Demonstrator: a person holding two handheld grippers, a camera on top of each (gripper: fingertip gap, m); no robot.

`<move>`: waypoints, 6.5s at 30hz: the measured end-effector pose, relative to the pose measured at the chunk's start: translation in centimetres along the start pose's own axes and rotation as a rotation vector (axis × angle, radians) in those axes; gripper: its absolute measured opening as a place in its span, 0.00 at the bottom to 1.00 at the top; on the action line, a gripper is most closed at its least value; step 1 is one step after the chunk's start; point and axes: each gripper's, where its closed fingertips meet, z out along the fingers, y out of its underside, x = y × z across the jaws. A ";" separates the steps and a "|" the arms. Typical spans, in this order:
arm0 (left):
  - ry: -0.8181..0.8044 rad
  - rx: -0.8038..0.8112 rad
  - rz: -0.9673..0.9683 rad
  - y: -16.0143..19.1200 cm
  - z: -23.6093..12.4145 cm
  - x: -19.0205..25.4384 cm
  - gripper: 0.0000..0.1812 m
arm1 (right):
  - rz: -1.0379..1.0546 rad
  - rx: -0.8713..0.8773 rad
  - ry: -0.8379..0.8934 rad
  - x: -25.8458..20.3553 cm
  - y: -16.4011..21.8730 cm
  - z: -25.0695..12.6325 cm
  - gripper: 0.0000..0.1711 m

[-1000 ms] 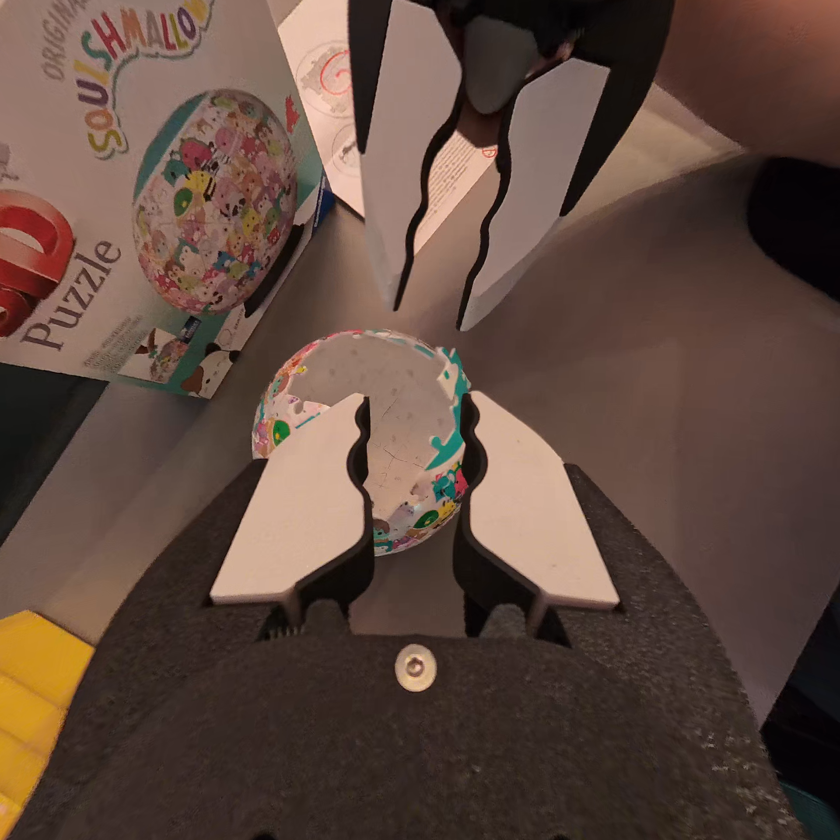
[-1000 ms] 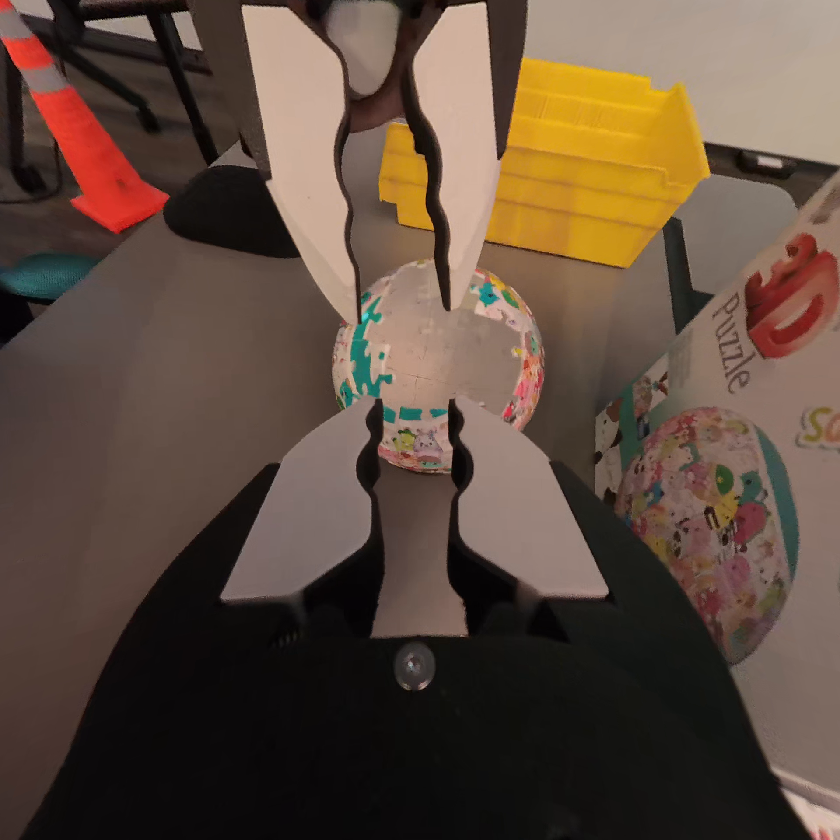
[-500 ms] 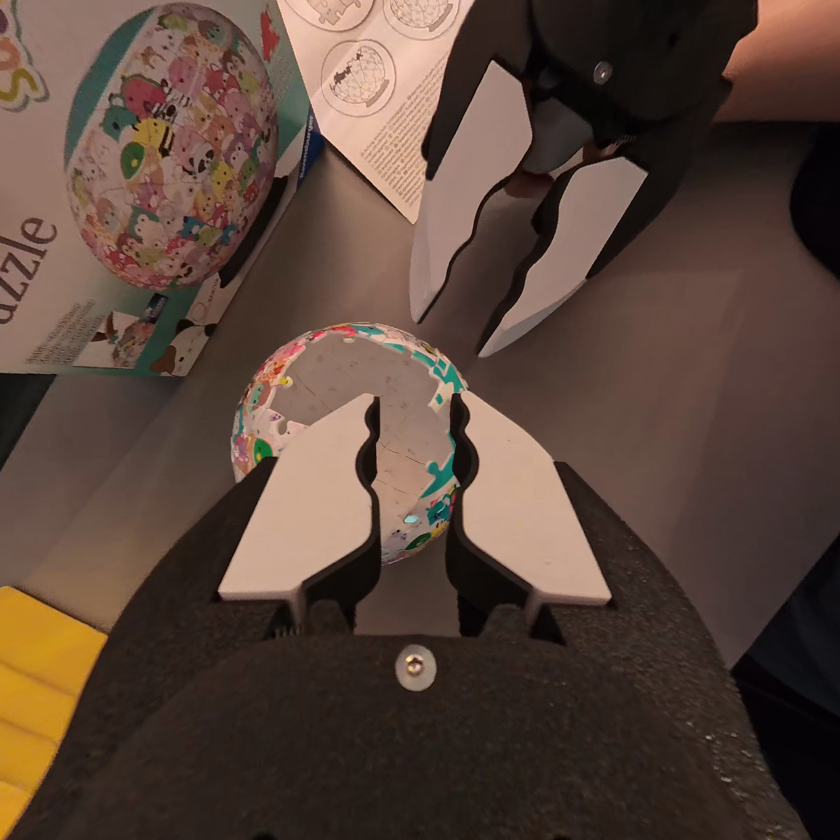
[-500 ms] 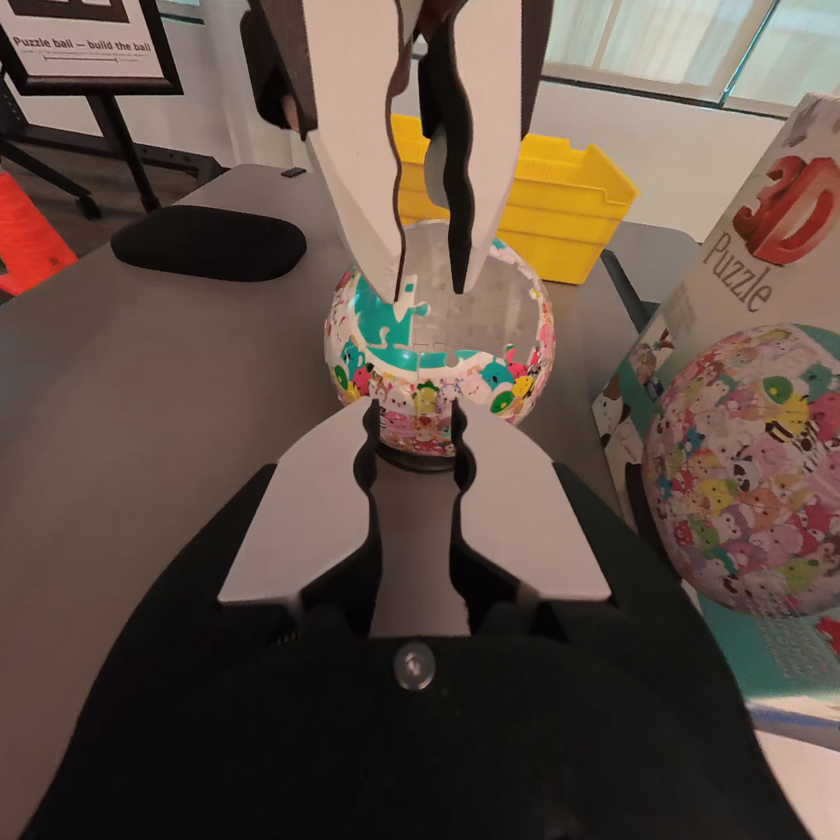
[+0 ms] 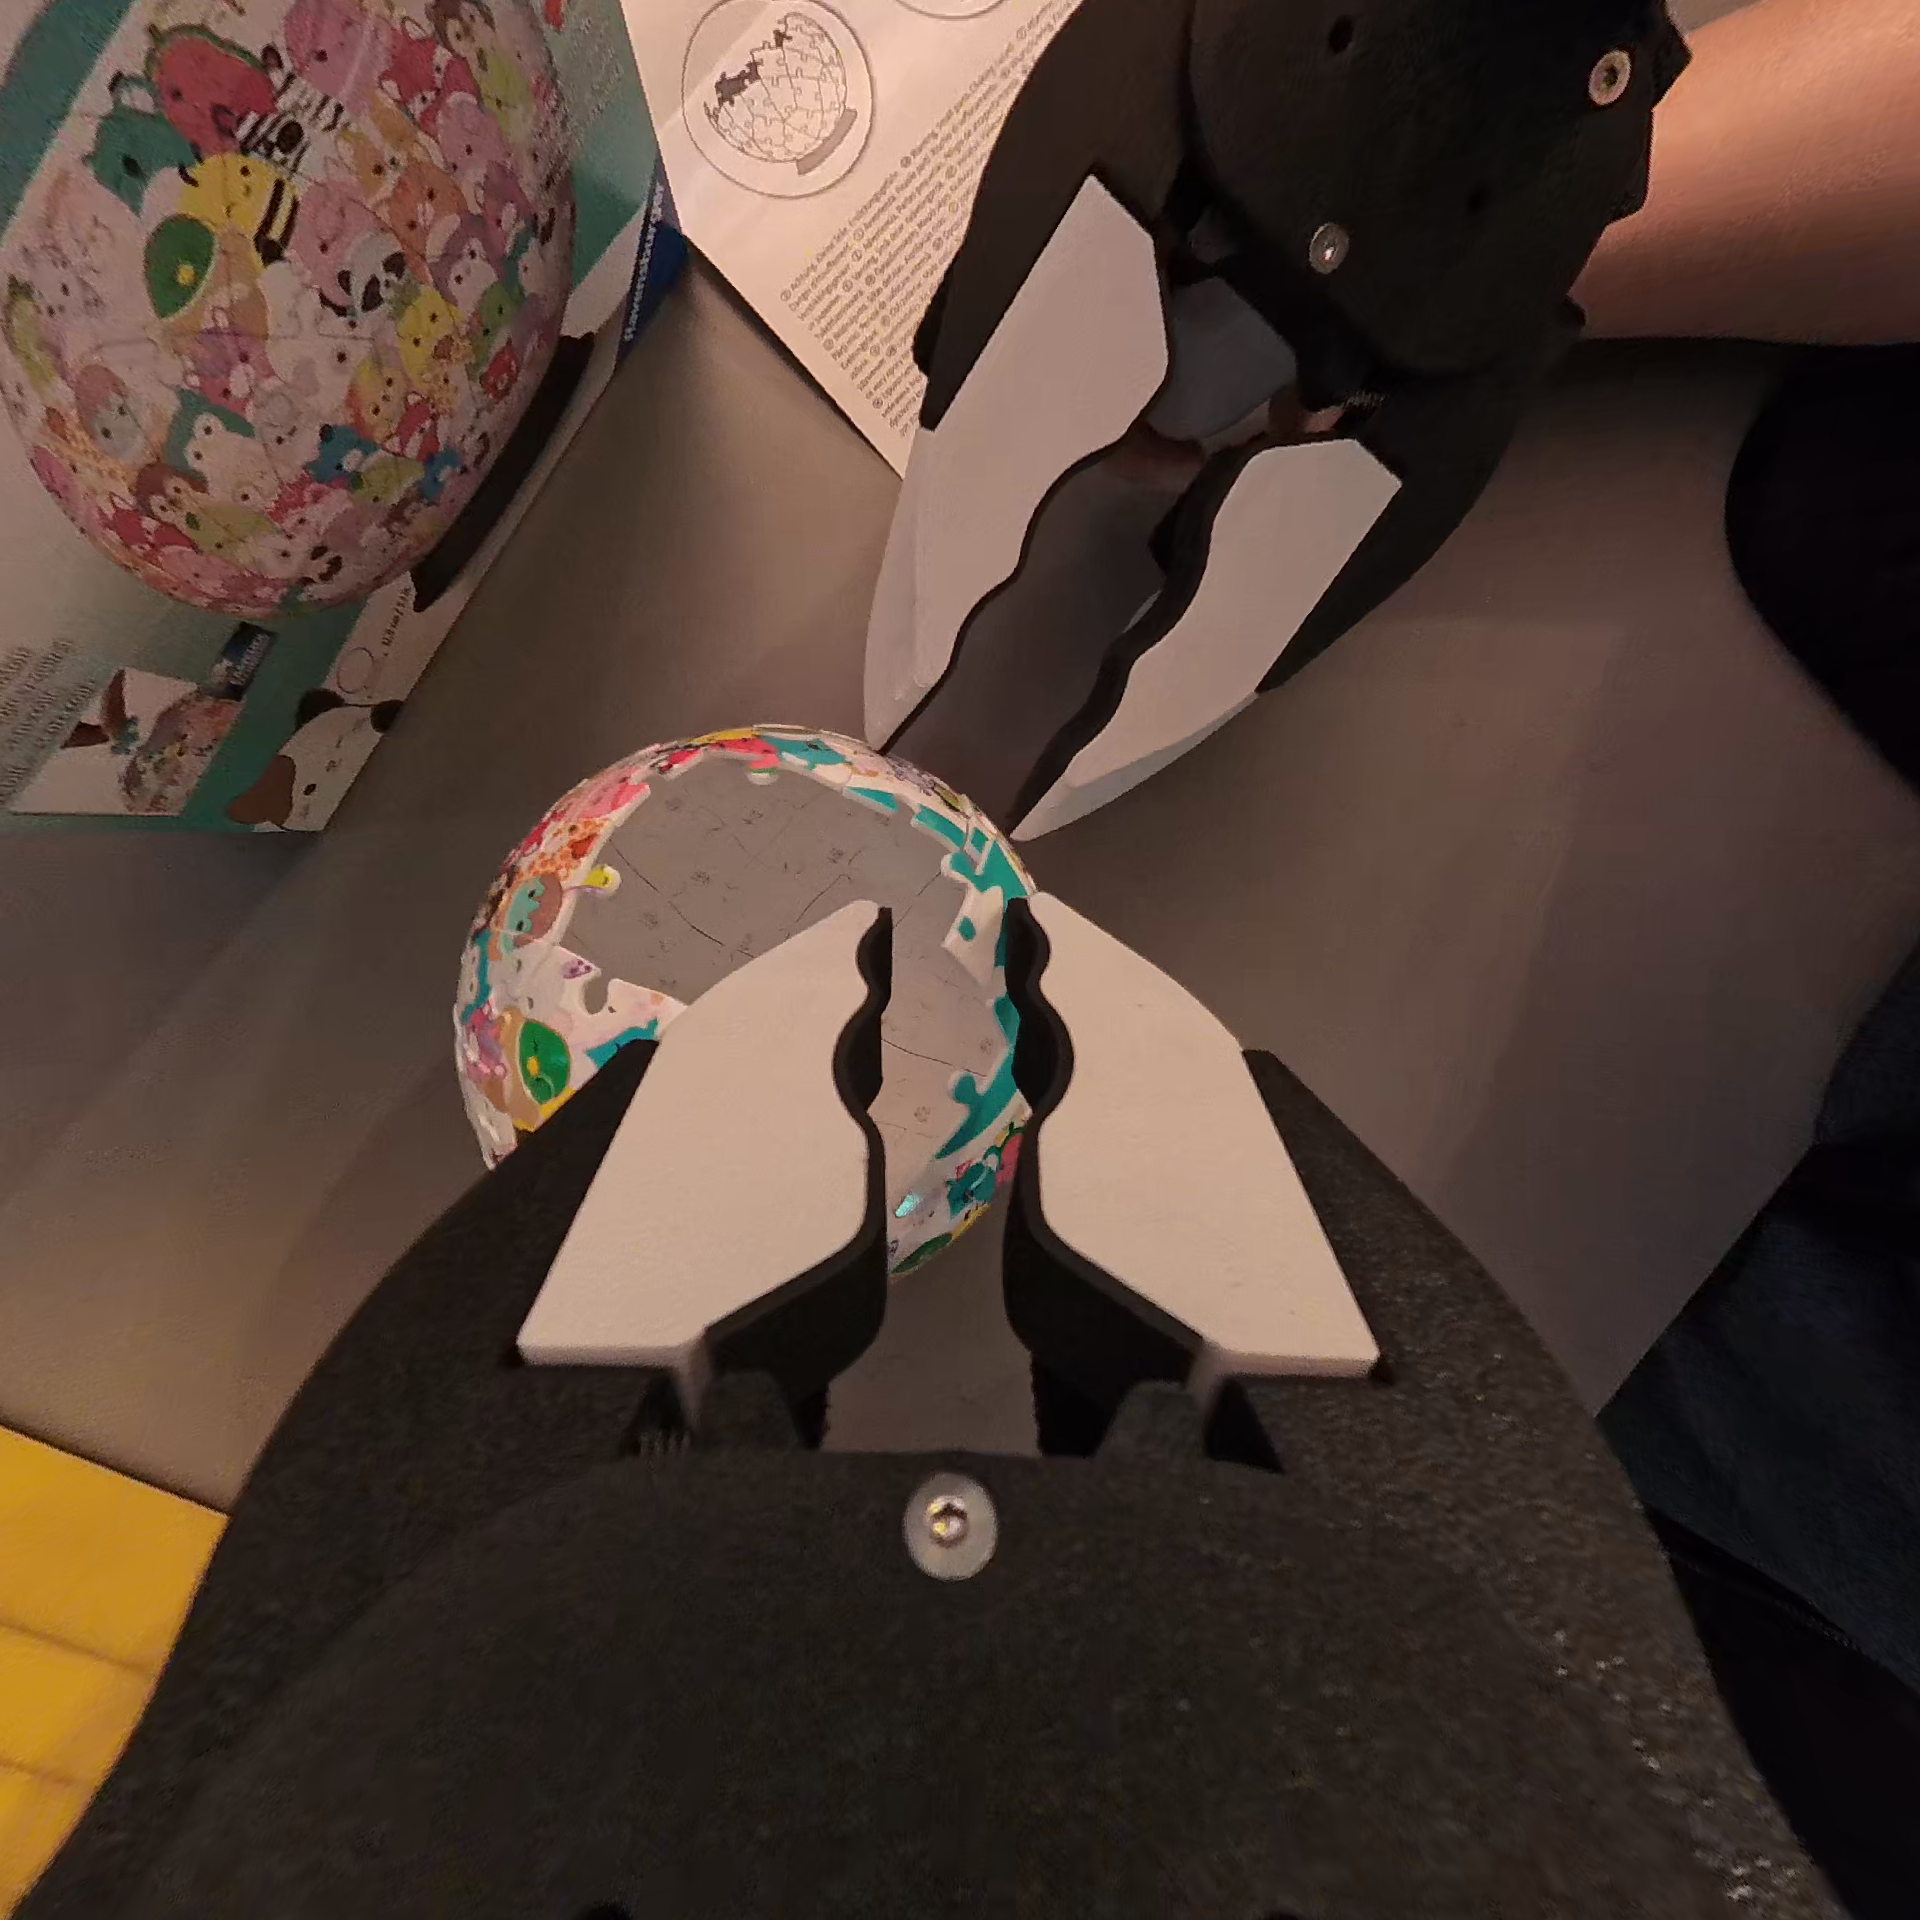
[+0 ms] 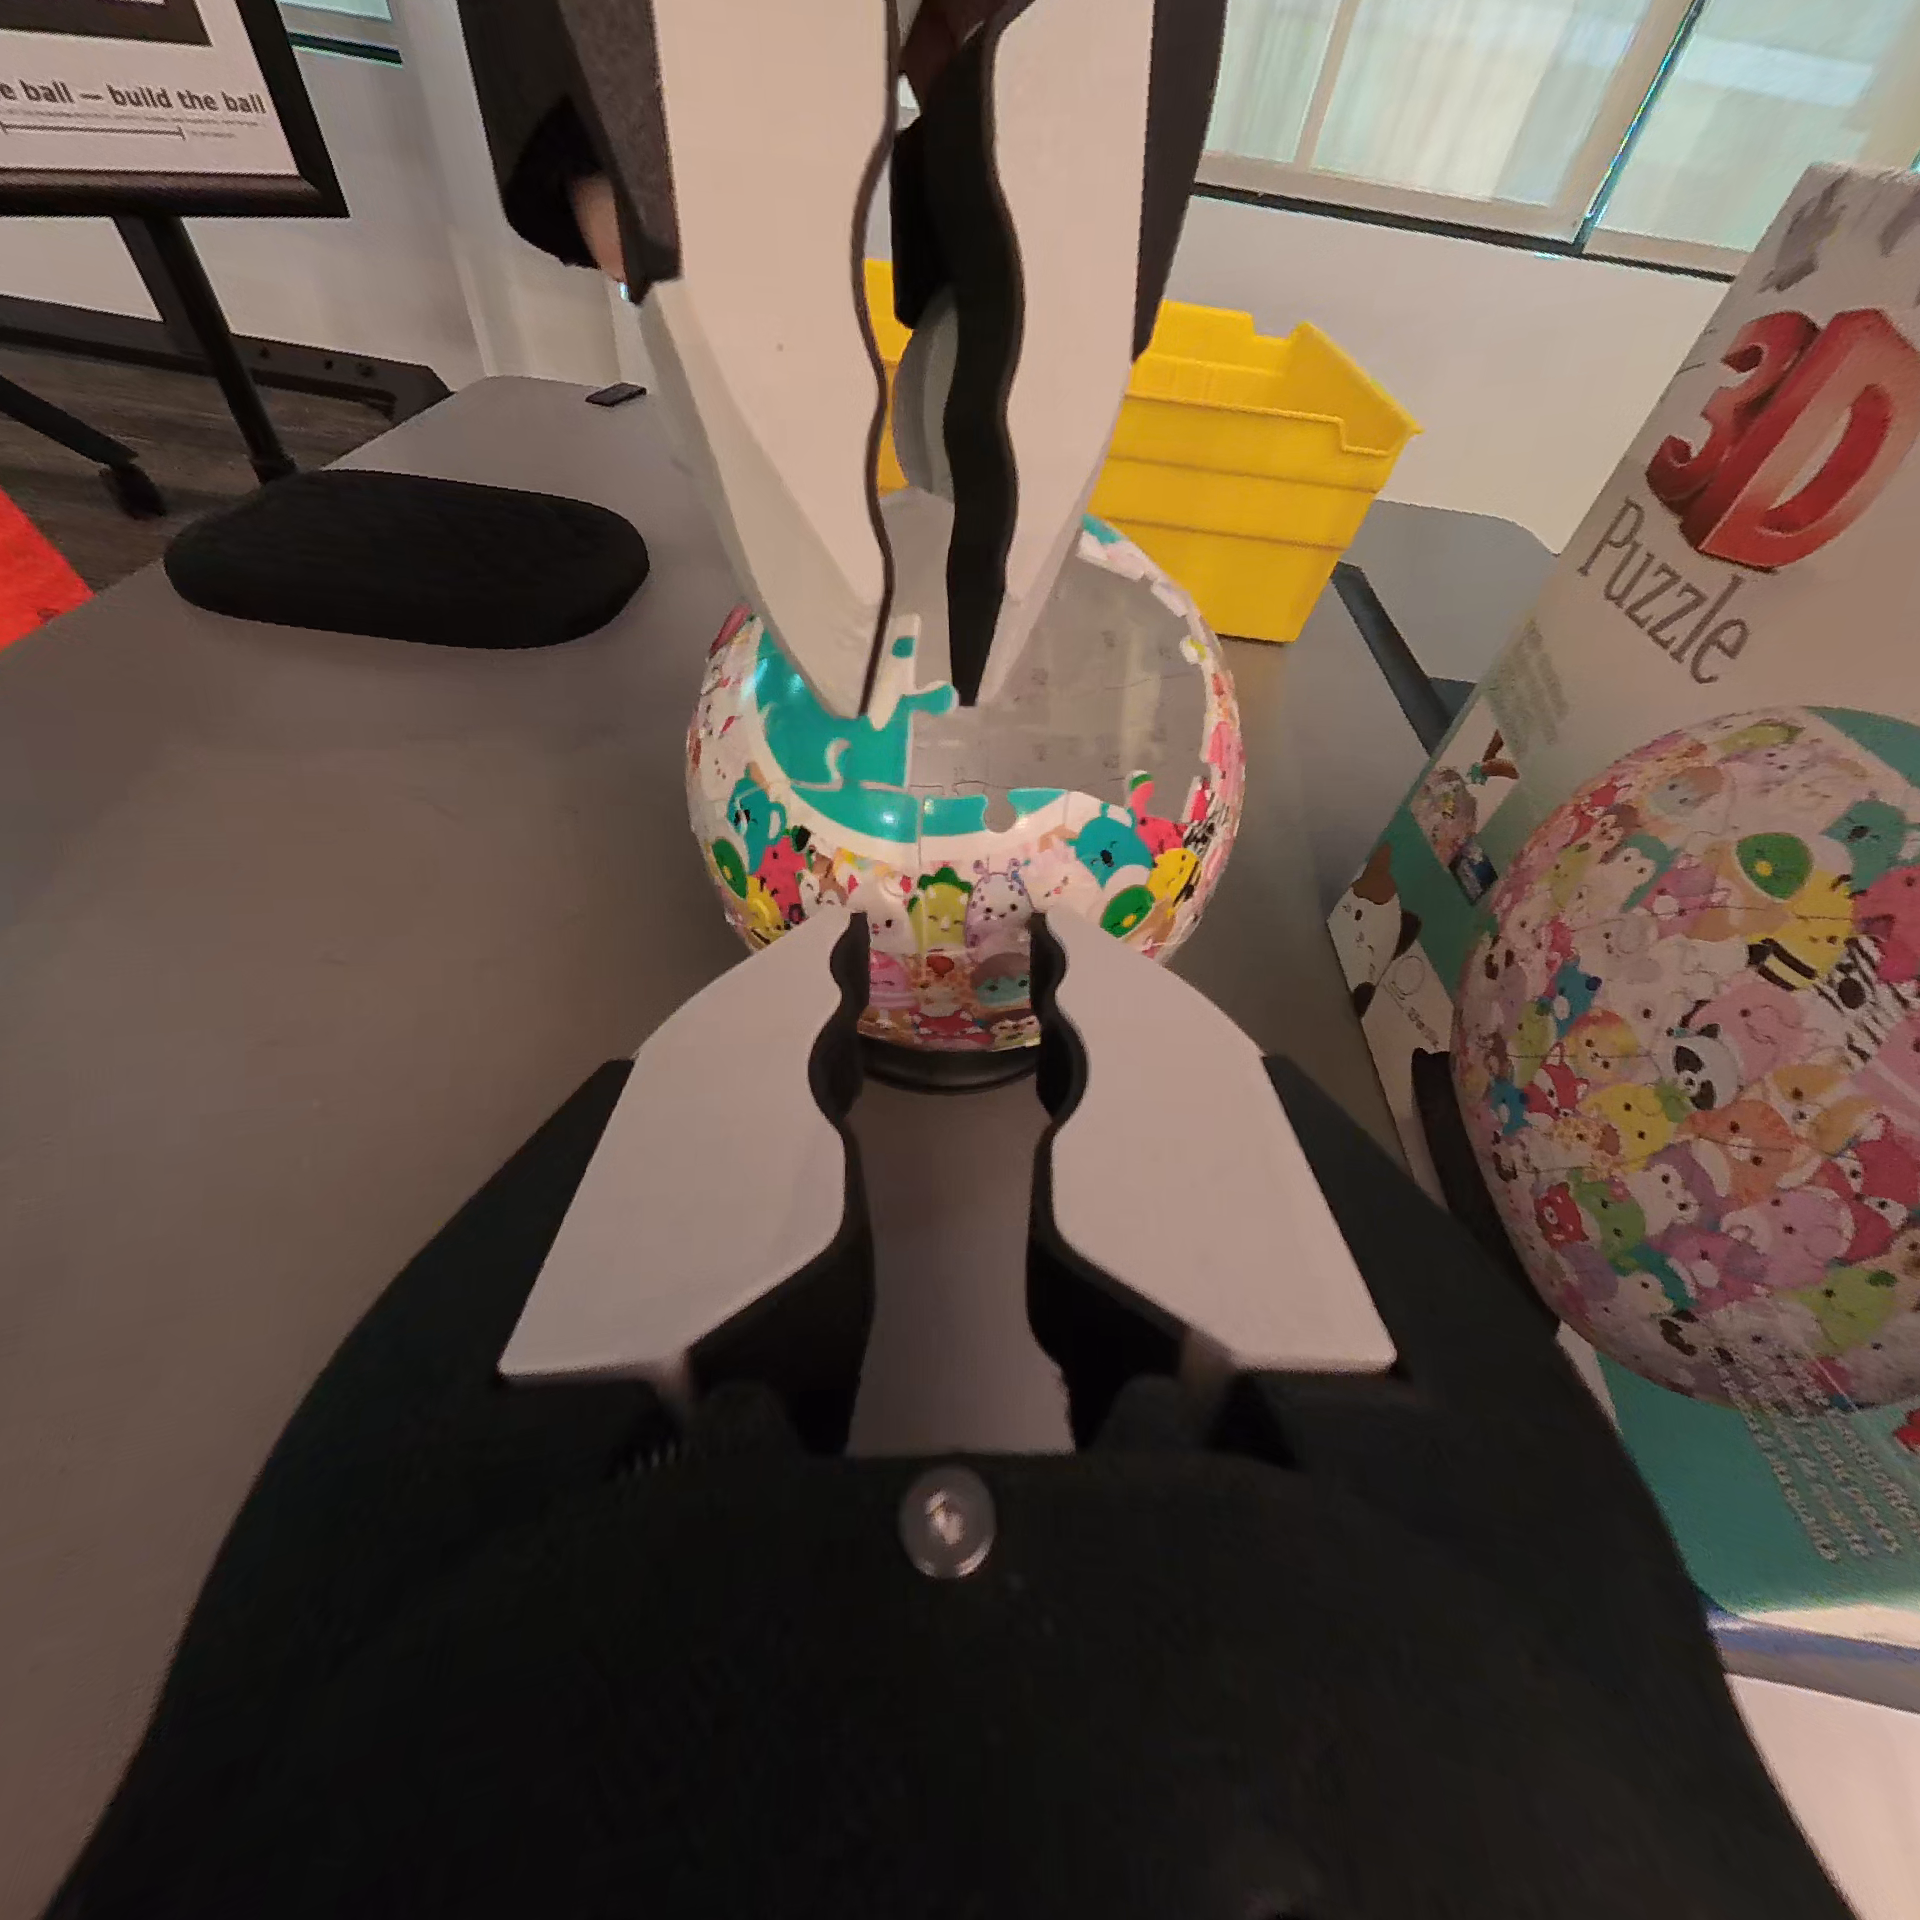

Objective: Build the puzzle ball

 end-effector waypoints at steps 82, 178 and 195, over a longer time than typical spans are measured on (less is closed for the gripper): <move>-0.219 0.936 -0.083 1.6 -19.3 5.8 0.36 | 0.064 -0.055 -0.117 0.7 2.1 2.6 0.57; 0.401 -0.487 -0.327 1.8 0.2 1.7 0.16 | 0.218 0.179 0.237 1.3 -1.7 1.5 0.48; 0.432 -0.500 -0.322 2.1 0.2 2.2 0.16 | 0.160 0.164 0.227 0.7 -1.8 1.8 0.48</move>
